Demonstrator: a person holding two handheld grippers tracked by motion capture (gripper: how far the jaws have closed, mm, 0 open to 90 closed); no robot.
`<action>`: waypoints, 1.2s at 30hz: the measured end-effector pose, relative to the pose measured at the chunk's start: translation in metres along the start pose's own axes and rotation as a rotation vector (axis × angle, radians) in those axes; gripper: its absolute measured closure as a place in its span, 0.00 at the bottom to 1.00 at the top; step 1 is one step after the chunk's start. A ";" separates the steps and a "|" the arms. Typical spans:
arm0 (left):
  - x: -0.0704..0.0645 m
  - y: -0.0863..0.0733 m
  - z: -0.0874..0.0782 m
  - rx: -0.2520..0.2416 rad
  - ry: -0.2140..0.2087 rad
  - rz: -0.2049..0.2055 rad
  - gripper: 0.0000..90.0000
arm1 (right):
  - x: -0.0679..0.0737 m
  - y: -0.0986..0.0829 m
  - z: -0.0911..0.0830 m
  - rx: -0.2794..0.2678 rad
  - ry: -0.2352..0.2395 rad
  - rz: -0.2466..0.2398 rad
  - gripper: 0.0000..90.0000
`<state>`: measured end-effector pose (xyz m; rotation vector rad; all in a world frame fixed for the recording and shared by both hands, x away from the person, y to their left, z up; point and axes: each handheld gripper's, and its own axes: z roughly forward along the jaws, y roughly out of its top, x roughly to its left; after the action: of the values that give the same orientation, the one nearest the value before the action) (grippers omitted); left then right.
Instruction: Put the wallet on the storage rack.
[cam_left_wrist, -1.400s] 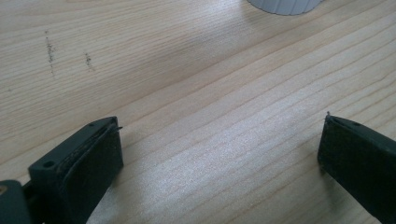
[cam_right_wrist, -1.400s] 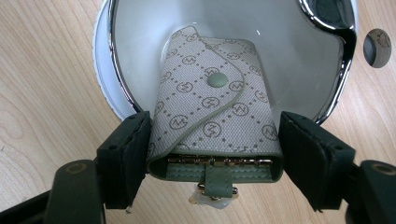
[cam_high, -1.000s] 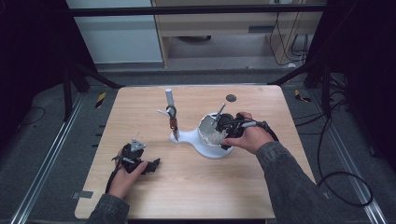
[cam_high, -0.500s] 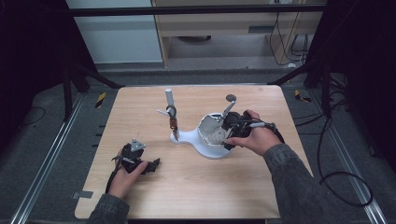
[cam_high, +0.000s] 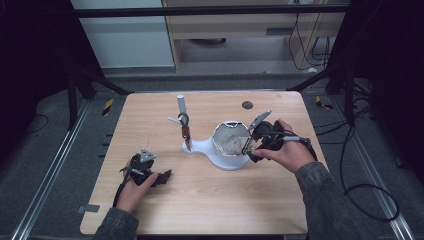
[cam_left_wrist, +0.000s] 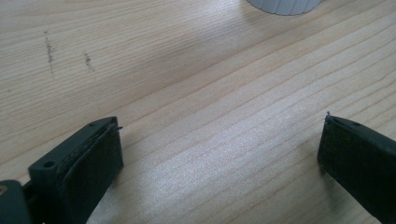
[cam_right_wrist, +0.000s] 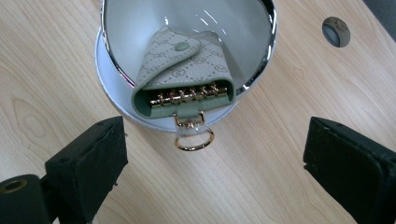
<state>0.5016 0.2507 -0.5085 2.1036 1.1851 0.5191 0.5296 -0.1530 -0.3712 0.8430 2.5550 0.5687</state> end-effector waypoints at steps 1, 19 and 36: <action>0.000 0.000 0.000 0.000 0.000 0.000 0.00 | -0.001 -0.002 -0.001 -0.006 0.002 0.008 0.07; 0.000 0.000 0.000 -0.001 0.000 0.000 0.00 | -0.014 -0.060 0.006 -0.076 -0.073 0.186 0.09; 0.000 0.000 0.000 -0.001 0.000 -0.001 0.00 | -0.010 -0.127 0.045 -0.095 -0.057 0.382 0.10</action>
<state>0.5015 0.2506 -0.5087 2.1017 1.1859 0.5192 0.4993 -0.2415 -0.4679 1.3027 2.3061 0.7587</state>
